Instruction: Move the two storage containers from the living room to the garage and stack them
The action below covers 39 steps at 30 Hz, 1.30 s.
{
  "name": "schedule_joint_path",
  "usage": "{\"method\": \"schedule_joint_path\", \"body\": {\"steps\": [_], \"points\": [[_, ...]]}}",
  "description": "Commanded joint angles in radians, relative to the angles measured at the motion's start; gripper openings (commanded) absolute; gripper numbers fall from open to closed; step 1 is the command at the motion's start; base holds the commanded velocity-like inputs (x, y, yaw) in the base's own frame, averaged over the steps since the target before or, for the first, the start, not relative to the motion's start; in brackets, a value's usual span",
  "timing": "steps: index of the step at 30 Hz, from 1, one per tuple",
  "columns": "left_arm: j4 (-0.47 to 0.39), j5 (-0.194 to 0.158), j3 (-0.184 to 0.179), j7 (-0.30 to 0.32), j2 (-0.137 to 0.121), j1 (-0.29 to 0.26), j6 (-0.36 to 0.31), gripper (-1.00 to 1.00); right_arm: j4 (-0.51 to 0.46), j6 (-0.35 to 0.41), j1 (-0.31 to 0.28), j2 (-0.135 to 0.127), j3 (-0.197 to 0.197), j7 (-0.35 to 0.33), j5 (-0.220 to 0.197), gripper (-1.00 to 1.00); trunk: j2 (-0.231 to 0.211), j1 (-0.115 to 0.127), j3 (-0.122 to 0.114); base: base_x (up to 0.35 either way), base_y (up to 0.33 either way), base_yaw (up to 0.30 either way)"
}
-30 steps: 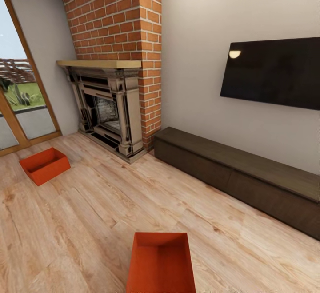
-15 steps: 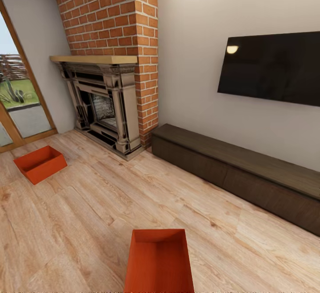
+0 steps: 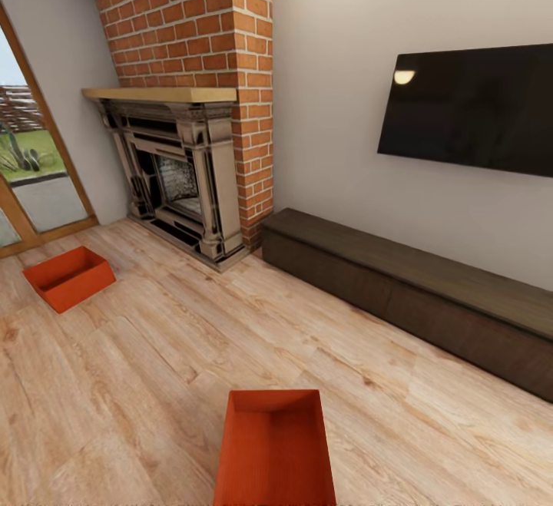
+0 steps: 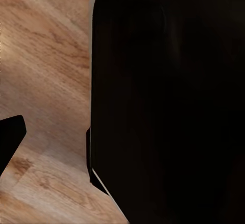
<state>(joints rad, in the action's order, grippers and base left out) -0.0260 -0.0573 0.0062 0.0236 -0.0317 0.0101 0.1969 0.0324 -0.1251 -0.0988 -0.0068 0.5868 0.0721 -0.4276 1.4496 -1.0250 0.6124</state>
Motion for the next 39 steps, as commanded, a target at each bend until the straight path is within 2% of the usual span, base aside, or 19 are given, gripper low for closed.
{"method": "schedule_joint_path", "body": {"steps": [1, 17, 39], "points": [[-0.002, -0.006, 0.001, 0.002, 0.000, 0.001, 0.001, 1.00, 0.003, -0.005, -0.001, 0.001, 0.008, 0.000, -0.008, 1.00, 0.000, 0.000, 0.002, 0.000, 0.000, 0.000], [0.000, -0.010, 0.006, 0.002, 0.007, 0.001, 0.001, 1.00, 0.003, -0.005, -0.001, 0.001, 0.008, 0.000, -0.008, 1.00, 0.000, 0.000, 0.028, 0.000, 0.000, 0.000], [0.000, -0.004, -0.003, 0.010, 0.003, 0.001, 0.001, 1.00, 0.003, -0.005, -0.001, 0.000, 0.008, 0.000, -0.008, 1.00, 0.000, 0.000, 0.064, 0.000, 0.000, 0.000]]}}
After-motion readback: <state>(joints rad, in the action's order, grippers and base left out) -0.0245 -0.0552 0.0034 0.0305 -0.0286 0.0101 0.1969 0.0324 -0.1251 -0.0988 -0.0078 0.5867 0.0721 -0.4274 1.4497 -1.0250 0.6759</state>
